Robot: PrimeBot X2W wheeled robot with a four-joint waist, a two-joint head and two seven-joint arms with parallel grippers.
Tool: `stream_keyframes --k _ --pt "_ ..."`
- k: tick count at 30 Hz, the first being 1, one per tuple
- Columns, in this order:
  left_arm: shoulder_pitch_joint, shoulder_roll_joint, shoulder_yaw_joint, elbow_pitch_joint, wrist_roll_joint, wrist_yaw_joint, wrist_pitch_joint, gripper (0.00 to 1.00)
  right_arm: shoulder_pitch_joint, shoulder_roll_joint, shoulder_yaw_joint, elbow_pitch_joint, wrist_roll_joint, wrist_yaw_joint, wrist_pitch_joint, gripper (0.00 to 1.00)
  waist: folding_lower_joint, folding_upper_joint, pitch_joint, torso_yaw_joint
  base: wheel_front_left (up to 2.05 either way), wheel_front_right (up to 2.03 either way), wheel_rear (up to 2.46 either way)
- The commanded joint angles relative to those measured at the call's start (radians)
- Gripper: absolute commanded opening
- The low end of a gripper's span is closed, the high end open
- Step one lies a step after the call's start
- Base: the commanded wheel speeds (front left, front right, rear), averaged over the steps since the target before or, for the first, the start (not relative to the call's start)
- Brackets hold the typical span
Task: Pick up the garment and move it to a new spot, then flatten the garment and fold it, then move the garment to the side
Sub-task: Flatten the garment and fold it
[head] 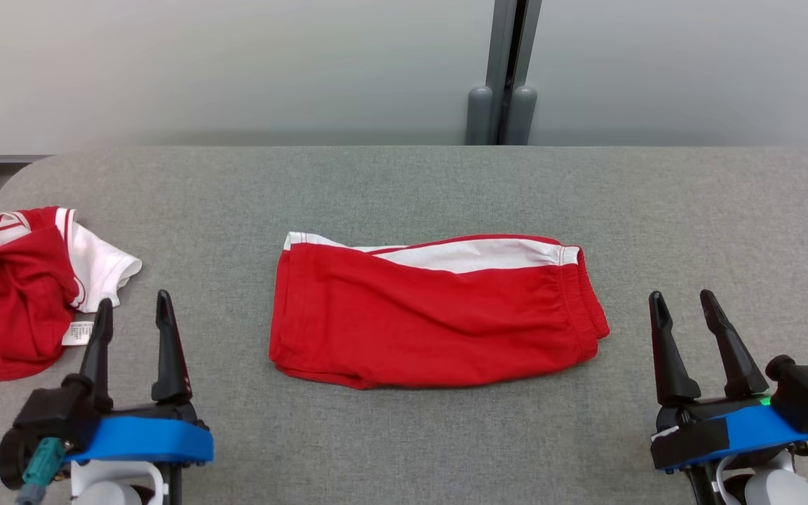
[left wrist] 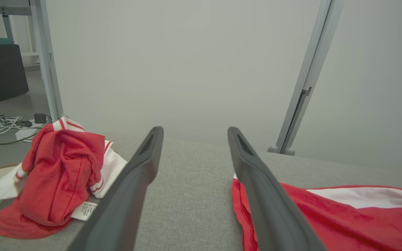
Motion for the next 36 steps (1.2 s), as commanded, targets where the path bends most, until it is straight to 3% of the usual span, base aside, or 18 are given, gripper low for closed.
stream_keyframes --k 1,18,26,36 --pt "0.017 -0.019 0.014 0.007 0.018 -0.013 -0.004 1.00 0.017 0.003 -0.003 0.003 -0.011 0.000 -0.001 1.00 0.0000 -0.0001 -0.004 0.000 0.00 0.00 0.00" --pt "0.028 -0.083 0.103 0.031 0.119 -0.078 -0.004 1.00 0.022 0.014 -0.006 0.019 -0.048 0.000 0.013 1.00 0.0000 -0.0001 -0.007 0.002 0.00 0.00 0.00" --pt "-0.001 -0.095 0.117 0.030 0.138 -0.094 -0.004 1.00 -0.103 -0.015 0.021 0.034 -0.088 0.000 0.032 1.00 0.0000 -0.0001 0.024 0.007 0.00 0.00 0.00" --pt "-0.049 -0.111 0.087 0.030 0.136 -0.103 -0.004 1.00 -0.330 -0.028 0.062 0.245 -0.132 0.000 0.069 1.00 0.0000 -0.0001 0.081 0.051 0.00 0.00 0.00"
